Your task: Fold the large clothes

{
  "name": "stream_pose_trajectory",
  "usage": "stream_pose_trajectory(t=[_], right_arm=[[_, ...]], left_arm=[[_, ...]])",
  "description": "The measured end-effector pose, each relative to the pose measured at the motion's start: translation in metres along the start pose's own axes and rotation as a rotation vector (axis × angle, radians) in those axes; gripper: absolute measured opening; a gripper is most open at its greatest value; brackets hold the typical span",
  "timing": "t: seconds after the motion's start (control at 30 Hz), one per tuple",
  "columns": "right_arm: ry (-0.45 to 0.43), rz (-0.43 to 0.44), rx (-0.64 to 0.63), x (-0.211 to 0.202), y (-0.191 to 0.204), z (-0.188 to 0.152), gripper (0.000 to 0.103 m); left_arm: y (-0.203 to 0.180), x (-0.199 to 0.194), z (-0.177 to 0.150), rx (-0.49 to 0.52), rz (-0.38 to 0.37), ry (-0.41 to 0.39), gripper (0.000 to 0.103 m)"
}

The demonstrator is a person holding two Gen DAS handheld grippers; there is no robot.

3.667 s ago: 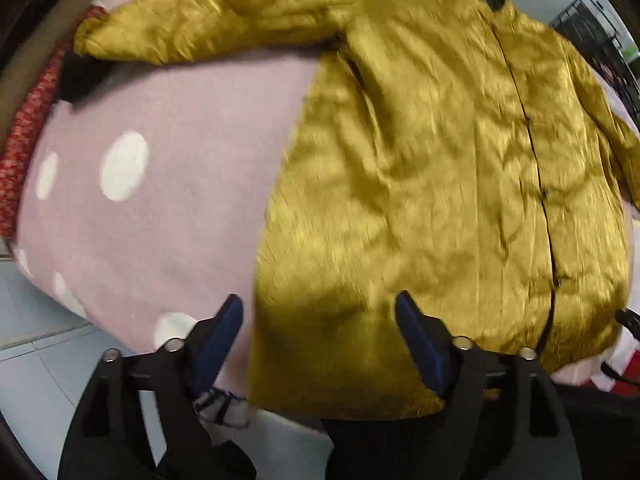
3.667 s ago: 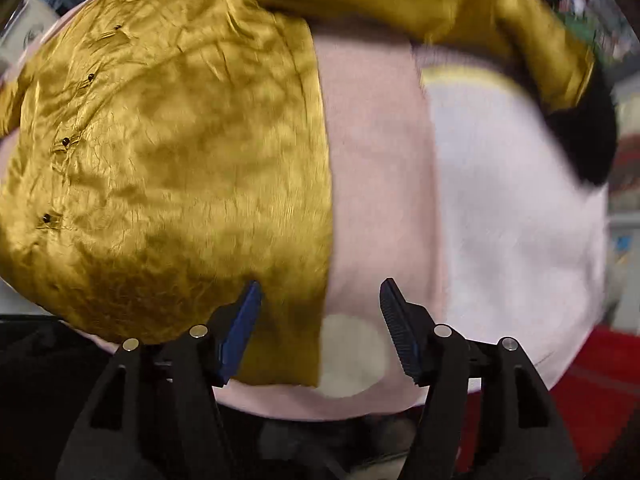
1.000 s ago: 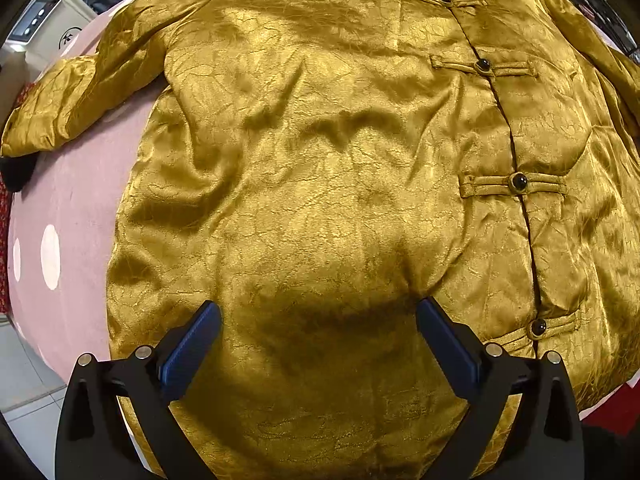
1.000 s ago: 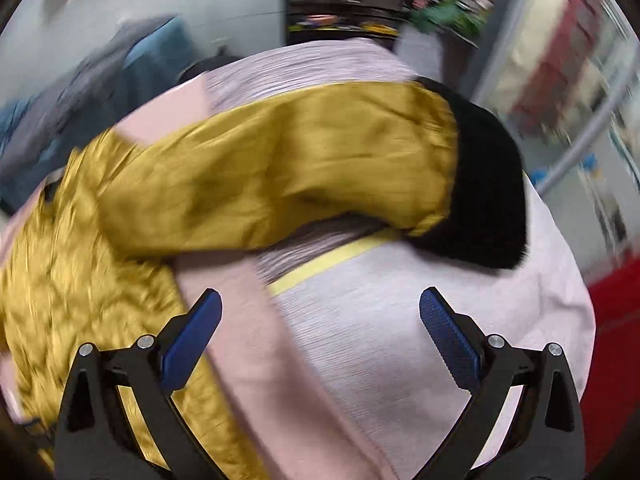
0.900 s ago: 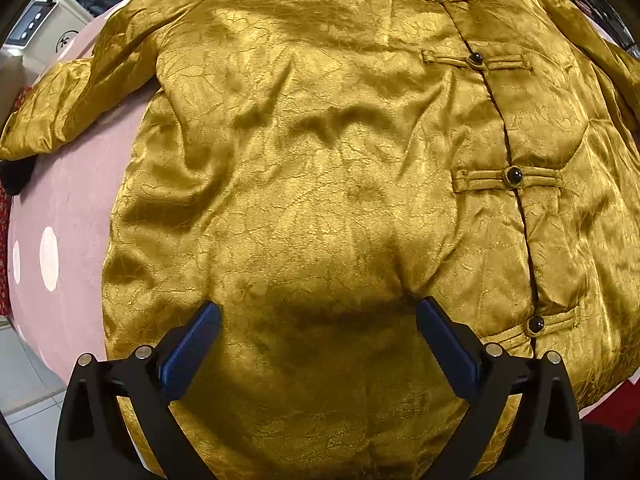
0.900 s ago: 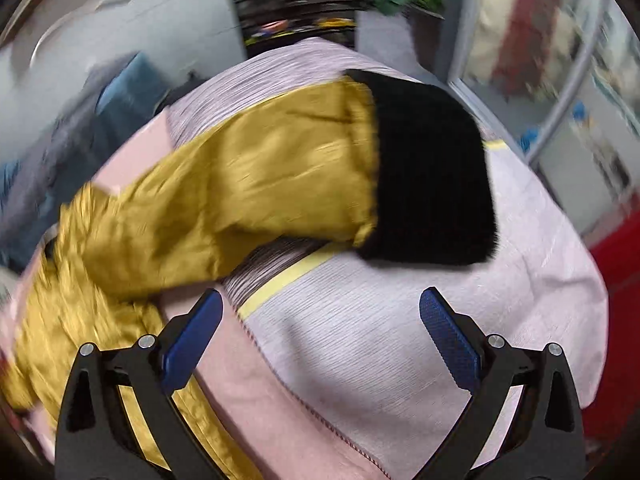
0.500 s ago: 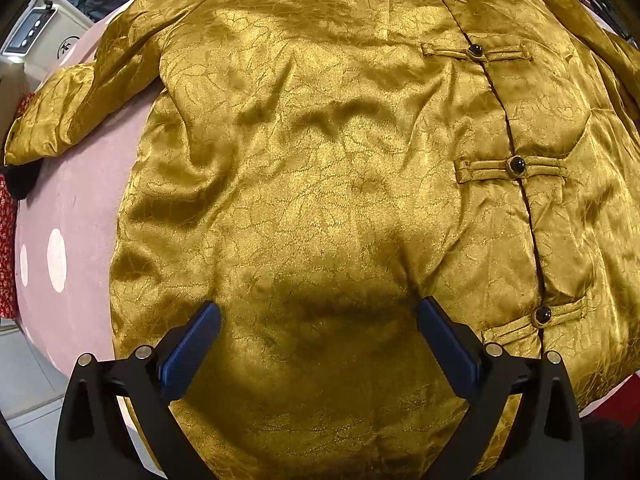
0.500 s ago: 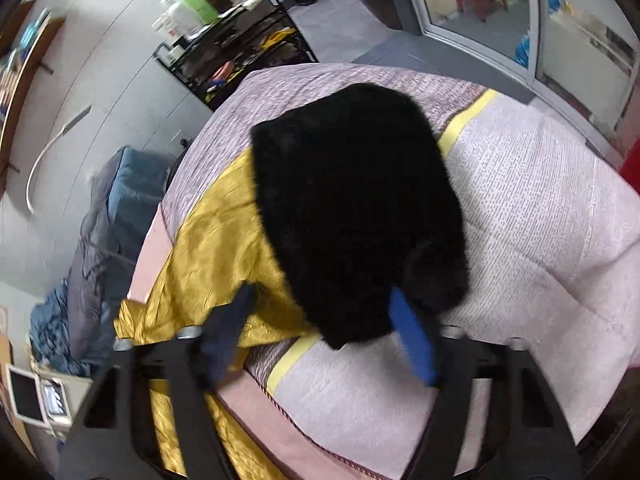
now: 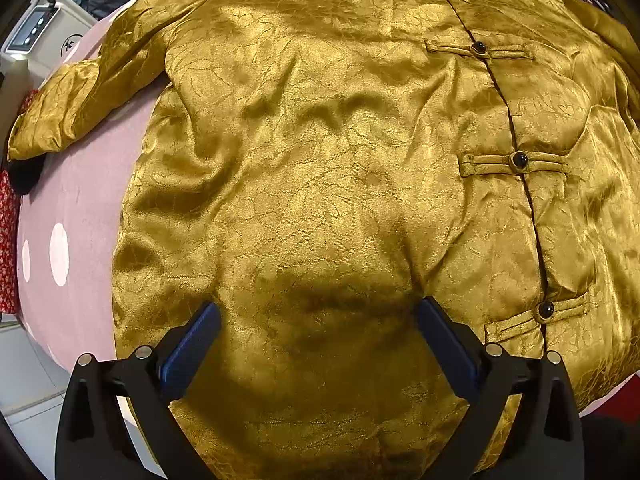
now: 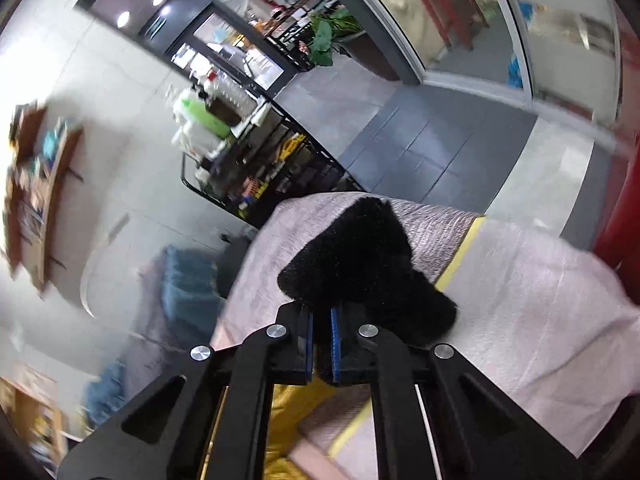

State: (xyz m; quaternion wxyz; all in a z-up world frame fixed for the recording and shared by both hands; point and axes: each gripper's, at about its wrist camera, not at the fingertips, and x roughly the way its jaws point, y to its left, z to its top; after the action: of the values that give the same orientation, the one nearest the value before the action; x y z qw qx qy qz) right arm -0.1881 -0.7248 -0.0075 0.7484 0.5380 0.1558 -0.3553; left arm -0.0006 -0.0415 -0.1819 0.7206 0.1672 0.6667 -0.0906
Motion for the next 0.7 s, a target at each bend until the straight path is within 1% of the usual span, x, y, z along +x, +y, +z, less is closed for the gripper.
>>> stream_pose_trajectory(t=[0.1,0.17,0.27,0.33,0.4,0.43,0.47,0.5,0.53,0.57,0.63,0.7], right_arm=[[0.026,0.061,-0.002,-0.005,0.007,0.003,0.007],[0.035,0.056,-0.036,0.000,0.018,0.007,0.007],[0.039,-0.008,-0.095,0.015,0.026,0.016,0.007],[0.066,-0.057,-0.064,0.038,0.025,0.028,0.007],[0.113,-0.129,-0.036,0.065,0.016,0.037,0.009],[0.133,-0.170,-0.036,0.076,0.013,0.039,0.015],[0.151,-0.206,-0.031,0.086,0.010,0.040,0.027],[0.157,-0.232,-0.019,0.089,0.006,0.039,0.051],[0.141,-0.250,0.005,0.087,0.002,0.037,0.061],[0.090,-0.240,0.026,0.080,-0.001,0.033,0.068],[0.022,-0.240,0.013,0.072,-0.004,0.023,0.068],[-0.008,-0.275,-0.061,0.064,-0.004,0.012,0.068]], left_arm=[[-0.001,-0.001,0.000,0.007,0.004,-0.001,0.097],[0.001,-0.003,-0.002,0.008,0.006,-0.002,0.097],[0.005,-0.006,-0.004,0.009,0.007,0.002,0.097],[0.006,-0.006,-0.005,0.019,0.011,0.002,0.097],[-0.001,-0.005,-0.002,0.026,0.019,-0.003,0.097],[-0.003,-0.006,-0.003,0.032,0.024,-0.007,0.097],[-0.005,-0.008,-0.002,0.038,0.029,-0.011,0.097],[-0.006,-0.010,-0.003,0.044,0.034,-0.015,0.097],[-0.006,-0.012,-0.003,0.049,0.041,-0.019,0.097],[-0.007,-0.016,-0.006,0.050,0.049,-0.022,0.097],[-0.005,-0.022,-0.009,0.037,0.057,-0.031,0.097],[-0.001,-0.023,-0.011,0.011,0.054,-0.027,0.097]])
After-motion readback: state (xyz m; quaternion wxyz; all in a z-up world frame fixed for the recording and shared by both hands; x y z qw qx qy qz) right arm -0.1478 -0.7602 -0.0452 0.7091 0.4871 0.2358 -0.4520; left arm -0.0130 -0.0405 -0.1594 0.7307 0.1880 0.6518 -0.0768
